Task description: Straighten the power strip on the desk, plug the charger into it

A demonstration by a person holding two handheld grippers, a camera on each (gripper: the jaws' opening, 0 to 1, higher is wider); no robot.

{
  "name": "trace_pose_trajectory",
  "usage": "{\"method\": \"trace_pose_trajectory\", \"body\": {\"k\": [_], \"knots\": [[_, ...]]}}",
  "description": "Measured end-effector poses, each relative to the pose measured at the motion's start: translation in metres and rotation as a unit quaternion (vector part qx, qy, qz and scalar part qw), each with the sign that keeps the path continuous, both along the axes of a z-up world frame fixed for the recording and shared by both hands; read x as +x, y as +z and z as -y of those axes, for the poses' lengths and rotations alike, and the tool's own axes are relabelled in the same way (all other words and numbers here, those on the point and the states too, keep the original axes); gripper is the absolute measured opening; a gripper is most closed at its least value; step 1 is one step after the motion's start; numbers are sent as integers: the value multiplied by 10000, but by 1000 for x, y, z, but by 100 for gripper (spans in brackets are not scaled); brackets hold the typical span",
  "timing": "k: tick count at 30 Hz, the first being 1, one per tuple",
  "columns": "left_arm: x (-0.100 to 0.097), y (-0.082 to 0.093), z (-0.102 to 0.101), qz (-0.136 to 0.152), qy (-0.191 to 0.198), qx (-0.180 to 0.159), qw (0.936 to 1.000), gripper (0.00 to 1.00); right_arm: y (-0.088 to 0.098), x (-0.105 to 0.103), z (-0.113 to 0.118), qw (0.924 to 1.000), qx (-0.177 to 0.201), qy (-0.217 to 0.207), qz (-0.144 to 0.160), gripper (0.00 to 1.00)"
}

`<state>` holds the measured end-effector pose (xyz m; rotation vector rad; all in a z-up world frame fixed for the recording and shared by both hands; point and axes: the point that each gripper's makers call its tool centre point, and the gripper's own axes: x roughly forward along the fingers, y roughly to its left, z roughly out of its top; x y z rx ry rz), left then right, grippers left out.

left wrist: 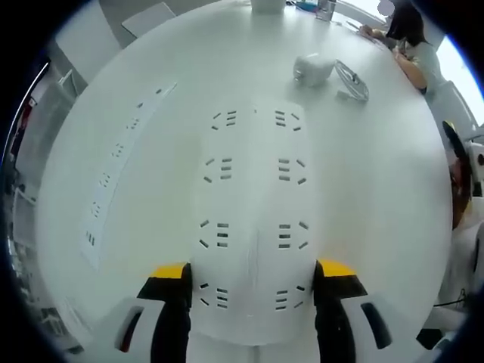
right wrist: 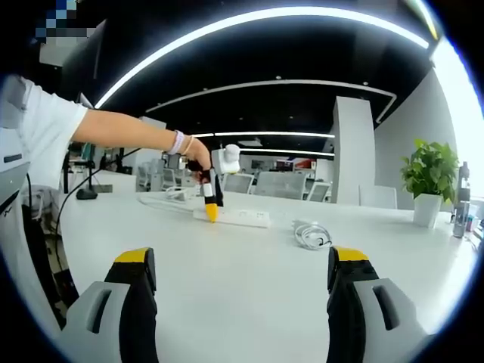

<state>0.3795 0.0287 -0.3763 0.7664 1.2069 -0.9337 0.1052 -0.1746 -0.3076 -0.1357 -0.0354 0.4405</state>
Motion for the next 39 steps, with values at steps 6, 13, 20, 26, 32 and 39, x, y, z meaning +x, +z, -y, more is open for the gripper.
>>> {"method": "trace_pose_trajectory", "body": {"k": [6, 13, 20, 26, 32, 39], "knots": [[0, 0, -1, -26, -89, 120, 9999, 66, 0, -1, 0, 10000, -6, -7, -3, 94], [-6, -2, 0, -100, -164, 317, 9993, 66, 0, -2, 3, 10000, -7, -45, 4, 93], [-8, -2, -2, -165, -243, 438, 9986, 66, 3, -4, 6, 9999, -41, -90, 52, 92], [14, 1, -7, -228, -305, 521, 9979, 66, 7, -4, 8, 9999, -36, -121, 97, 91], [24, 2, -10, -240, -405, 594, 9971, 66, 7, -4, 6, 9999, -38, -121, 91, 91], [15, 1, -9, -225, -560, 650, 9961, 66, 8, -2, 4, 9999, -51, -82, 96, 91]]}}
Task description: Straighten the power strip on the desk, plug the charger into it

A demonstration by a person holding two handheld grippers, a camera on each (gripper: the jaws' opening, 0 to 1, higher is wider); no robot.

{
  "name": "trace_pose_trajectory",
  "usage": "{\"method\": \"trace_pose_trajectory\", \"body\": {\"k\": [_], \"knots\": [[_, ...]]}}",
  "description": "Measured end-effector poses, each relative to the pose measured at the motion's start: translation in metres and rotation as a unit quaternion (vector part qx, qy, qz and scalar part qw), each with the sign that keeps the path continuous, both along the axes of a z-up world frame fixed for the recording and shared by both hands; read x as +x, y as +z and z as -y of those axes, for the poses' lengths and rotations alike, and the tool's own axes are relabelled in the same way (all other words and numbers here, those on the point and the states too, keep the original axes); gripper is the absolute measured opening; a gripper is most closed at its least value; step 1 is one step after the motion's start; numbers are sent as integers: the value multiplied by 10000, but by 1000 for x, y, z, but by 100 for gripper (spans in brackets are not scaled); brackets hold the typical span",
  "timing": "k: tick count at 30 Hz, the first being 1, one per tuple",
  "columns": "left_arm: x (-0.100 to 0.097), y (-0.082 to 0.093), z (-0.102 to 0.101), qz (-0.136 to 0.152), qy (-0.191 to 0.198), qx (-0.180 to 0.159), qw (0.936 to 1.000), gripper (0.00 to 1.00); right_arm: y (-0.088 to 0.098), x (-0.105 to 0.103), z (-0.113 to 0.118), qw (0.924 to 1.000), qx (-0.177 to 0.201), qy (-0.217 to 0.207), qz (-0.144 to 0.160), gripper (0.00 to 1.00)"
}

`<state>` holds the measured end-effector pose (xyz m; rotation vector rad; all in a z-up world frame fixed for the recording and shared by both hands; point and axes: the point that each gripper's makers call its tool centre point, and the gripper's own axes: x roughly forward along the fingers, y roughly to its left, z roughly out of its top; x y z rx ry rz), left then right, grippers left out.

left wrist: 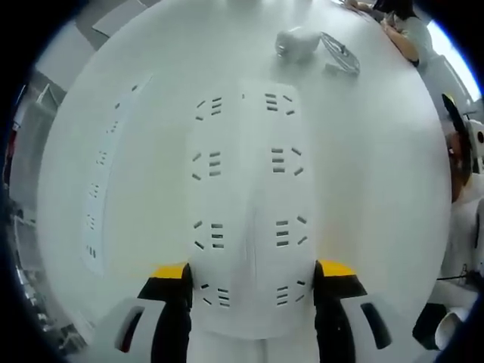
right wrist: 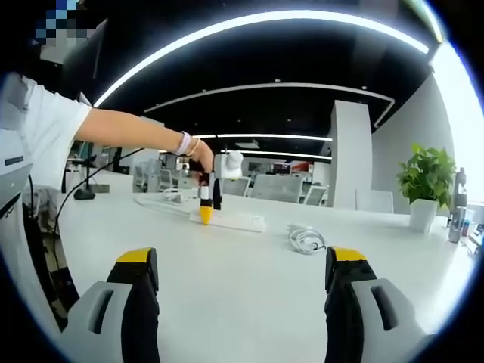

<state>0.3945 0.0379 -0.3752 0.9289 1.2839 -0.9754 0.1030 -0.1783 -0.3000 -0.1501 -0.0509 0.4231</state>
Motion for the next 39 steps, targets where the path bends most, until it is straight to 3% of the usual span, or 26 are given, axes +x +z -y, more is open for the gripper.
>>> {"method": "trace_pose_trajectory", "body": {"k": [13, 23, 39], "knots": [[-22, -3, 5, -20, -191, 167, 9997, 66, 0, -1, 0, 10000, -15, 18, 2, 91], [-66, -8, 10, -15, -390, 283, 9988, 66, 0, -1, -1, 10000, -14, 50, 16, 90], [-84, -10, 10, -30, -696, 403, 9968, 66, -2, 0, -8, 9999, -21, 106, -18, 90]]}}
